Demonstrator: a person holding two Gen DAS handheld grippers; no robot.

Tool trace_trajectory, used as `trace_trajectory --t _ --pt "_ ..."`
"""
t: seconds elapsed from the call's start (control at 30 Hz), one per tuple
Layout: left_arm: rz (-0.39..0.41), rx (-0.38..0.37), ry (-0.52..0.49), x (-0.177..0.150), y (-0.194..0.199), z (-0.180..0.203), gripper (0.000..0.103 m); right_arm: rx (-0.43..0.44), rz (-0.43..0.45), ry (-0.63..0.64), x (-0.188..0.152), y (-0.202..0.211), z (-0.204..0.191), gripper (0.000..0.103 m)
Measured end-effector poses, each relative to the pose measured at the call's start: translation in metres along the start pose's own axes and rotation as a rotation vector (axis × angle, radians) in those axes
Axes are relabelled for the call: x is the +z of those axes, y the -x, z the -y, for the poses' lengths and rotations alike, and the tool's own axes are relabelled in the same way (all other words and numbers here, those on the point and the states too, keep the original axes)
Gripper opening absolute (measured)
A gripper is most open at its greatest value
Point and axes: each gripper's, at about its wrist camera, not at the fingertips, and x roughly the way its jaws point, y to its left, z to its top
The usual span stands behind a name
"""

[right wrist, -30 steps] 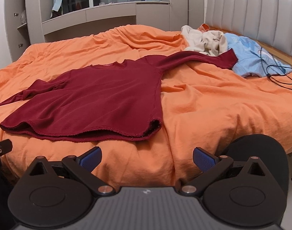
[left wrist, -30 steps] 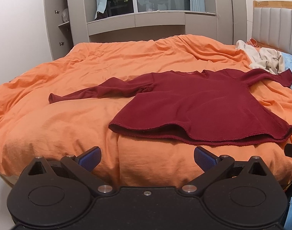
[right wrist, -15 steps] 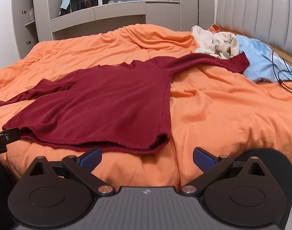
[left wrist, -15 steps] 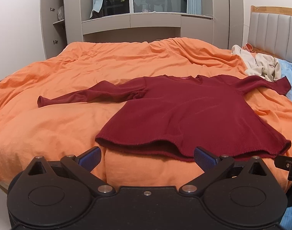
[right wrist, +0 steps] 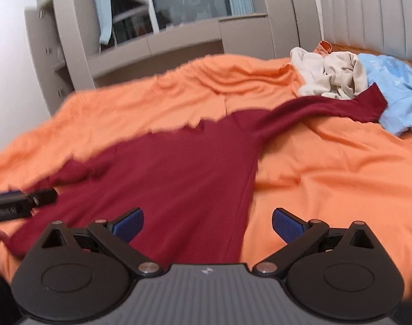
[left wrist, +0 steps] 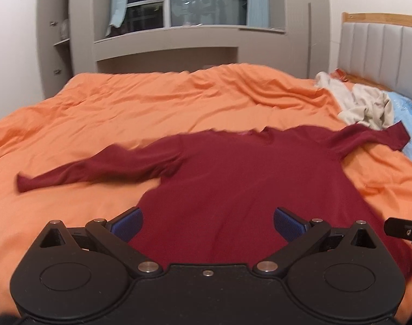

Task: Fold small clothes
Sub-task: 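Reach the right tool to the sleeve cuff and close on it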

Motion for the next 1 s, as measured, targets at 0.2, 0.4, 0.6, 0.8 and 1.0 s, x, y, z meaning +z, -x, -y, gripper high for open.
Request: trace_trajectory --t 0.2,0.4,0.6,0.8,1.0 --pt "0.024 -0.065 -0.023 0.039 -0.069 0.021 0.103 -0.013 0.187 -0.132 0.051 -0.035 0.066 0.103" --pt "0.002 -0.085 -0.018 0.059 -0.138 0.043 0.103 -0.135 0.196 -0.116 0.106 -0.094 0.110 0.103" --pt "-0.063 -0.052 0.065 0.059 -0.194 0.055 0.103 -0.123 0.194 -0.265 0.132 -0.155 0.167 0.103" --pt "-0.141 0.004 0.106 0.069 -0.237 0.073 0.103 -0.323 0.265 -0.326 0.146 -0.192 0.230 0.103" --pt "-0.147 -0.006 0.055 0.062 -0.261 0.102 0.103 -0.449 0.322 -0.468 0.135 -0.208 0.303 0.096"
